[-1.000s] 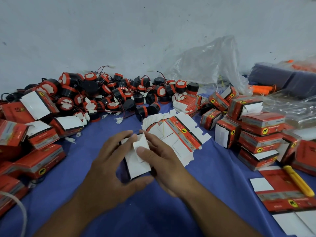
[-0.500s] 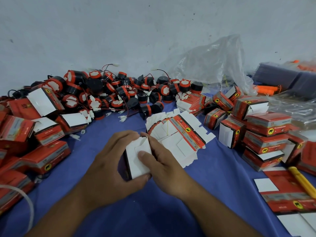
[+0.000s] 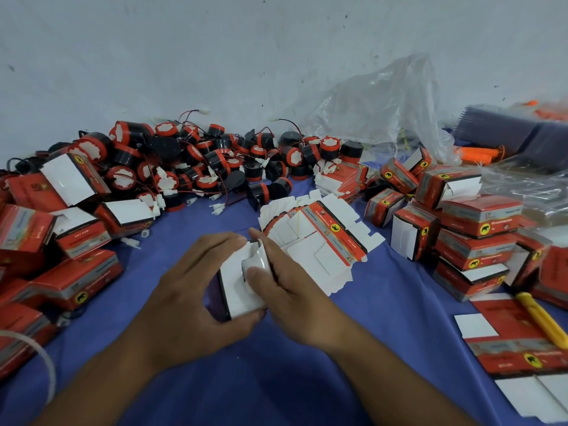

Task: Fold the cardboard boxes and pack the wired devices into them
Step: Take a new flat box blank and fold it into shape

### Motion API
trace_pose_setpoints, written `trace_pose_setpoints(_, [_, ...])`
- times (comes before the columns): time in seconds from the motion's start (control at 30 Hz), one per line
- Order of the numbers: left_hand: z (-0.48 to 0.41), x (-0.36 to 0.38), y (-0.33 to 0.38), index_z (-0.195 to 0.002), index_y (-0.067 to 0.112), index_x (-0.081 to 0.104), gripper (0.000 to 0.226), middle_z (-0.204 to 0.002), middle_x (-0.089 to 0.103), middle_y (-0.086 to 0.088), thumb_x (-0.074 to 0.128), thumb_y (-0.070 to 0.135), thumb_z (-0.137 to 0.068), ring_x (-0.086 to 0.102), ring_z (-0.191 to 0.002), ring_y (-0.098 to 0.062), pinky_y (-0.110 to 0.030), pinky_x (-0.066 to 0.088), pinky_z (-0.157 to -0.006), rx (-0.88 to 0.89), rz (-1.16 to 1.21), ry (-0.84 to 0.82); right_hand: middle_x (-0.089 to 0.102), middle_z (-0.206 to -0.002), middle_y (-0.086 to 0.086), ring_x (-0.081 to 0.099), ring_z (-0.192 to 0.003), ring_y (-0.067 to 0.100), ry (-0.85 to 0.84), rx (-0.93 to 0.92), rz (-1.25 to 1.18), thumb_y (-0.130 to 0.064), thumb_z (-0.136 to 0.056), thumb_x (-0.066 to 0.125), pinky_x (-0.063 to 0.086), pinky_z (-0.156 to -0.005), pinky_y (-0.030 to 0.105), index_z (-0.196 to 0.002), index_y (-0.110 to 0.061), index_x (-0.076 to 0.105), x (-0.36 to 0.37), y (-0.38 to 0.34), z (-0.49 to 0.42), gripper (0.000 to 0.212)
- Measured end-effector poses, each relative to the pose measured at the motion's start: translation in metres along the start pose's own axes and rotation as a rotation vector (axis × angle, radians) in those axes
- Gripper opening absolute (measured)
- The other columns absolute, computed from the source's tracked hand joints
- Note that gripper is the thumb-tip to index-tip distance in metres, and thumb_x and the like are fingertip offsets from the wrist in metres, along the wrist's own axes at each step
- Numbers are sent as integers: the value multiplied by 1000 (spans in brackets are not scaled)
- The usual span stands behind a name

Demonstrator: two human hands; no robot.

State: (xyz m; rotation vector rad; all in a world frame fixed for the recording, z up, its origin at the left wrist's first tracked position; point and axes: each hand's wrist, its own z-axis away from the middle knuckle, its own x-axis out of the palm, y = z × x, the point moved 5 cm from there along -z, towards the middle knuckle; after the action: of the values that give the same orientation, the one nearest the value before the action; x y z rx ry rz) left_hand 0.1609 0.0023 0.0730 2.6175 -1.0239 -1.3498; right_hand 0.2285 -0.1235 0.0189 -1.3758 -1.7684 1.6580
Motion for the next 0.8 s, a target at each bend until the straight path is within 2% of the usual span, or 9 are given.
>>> trace_pose_setpoints(0.07, [0,-1,-1,-125,-7,57,75,-127,57,-9,69,48,-75,49,-121,-8,-11,34,-104,-4,0,-12,47,-146,-20,39,-136,-7,-1,-12,28,-43,-101,42,35,-115,30,-152,-29,34,-2,-2,0,53])
trace_pose_setpoints(0.13, [0,-1,-1,-125,-6,57,75,-127,57,-8,68,49,-75,48,-120,-6,-10,34,-104,-6,-4,-24,47,-146,-17,40,-135,-5,-5,-25,45,-42,-102,42,36,-115,36,-148,-31,38,-2,-5,0,47])
trace_pose_setpoints(0.23, [0,-1,-3,-127,-5,56,77,-128,57,-9,67,52,-75,50,-120,-9,-10,35,-103,-13,-15,-52,48,-143,-19,43,-131,-6,1,-28,58,-45,-100,41,39,-112,36,-141,-38,40,-2,-8,0,42])
trace_pose_setpoints(0.4, [1,-1,-5,-127,-5,56,78,-129,56,-8,68,53,-76,49,-121,-8,-11,34,-105,4,-17,-53,57,-134,-11,53,-119,1,-7,-5,68,-46,-102,40,46,-103,41,-139,-32,43,-1,-8,1,39])
trace_pose_setpoints(0.53, [3,3,-4,-128,-5,56,79,-131,57,-10,69,52,-76,52,-122,-15,-17,38,-106,4,-37,-57,64,-115,-4,58,-102,7,73,-43,169,-44,-103,35,50,-90,44,-138,-34,41,0,-10,2,37])
trace_pose_setpoints(0.6, [3,5,-2,-128,-6,56,78,-130,58,-11,69,51,-77,53,-121,-17,-19,38,-106,8,-53,-54,64,-120,-6,58,-106,5,72,-28,150,-46,-103,34,50,-93,41,-140,-36,39,2,-8,2,39])
trace_pose_setpoints(0.7, [1,4,-4,-130,-4,55,77,-131,57,-9,68,50,-77,51,-121,-14,-14,37,-104,-5,-26,-47,52,-144,-17,45,-132,-4,41,51,-124,-55,-99,36,39,-114,33,-148,-40,42,2,-2,0,51])
trace_pose_setpoints(0.8, [2,1,-7,-134,2,52,77,-135,53,-3,69,51,-77,47,-126,-6,-10,35,-103,-21,17,-40,48,-146,-28,40,-137,-8,25,105,-346,-54,-94,44,31,-119,31,-129,-57,54,0,-5,-2,36])
